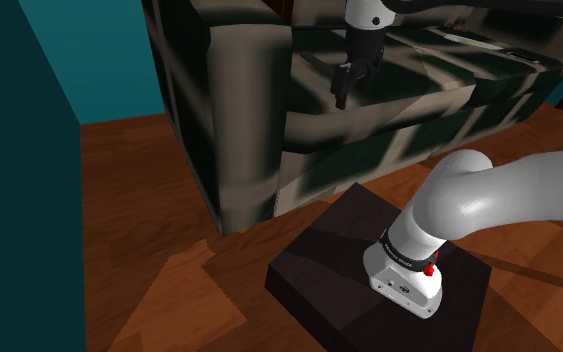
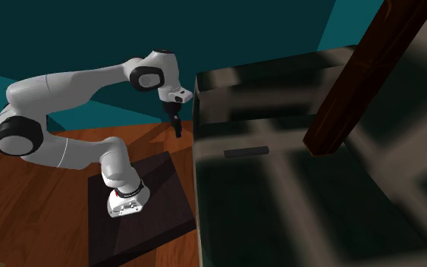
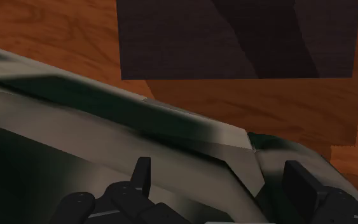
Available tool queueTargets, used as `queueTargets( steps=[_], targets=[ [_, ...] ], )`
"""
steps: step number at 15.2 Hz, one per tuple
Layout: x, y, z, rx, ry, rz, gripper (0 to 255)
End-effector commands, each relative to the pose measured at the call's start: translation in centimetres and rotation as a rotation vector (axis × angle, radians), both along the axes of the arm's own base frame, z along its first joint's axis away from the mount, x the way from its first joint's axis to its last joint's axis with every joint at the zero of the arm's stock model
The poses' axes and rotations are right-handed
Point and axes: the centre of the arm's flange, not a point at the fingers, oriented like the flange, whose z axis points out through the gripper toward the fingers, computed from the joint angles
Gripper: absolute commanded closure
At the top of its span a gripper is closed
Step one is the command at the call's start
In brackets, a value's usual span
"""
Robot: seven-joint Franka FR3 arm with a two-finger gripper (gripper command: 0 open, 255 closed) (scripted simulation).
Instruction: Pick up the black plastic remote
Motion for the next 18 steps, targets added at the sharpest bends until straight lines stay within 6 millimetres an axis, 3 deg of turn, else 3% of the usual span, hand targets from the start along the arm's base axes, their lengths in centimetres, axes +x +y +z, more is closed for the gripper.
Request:
queueTargets(
  steps=[1,18],
  targets=[
    [0.0,0.0,0.0,0.000,0.000,0.000,0],
    [18.8,-17.3,1.6,0.170,0.094,-0.200,0]
  ],
)
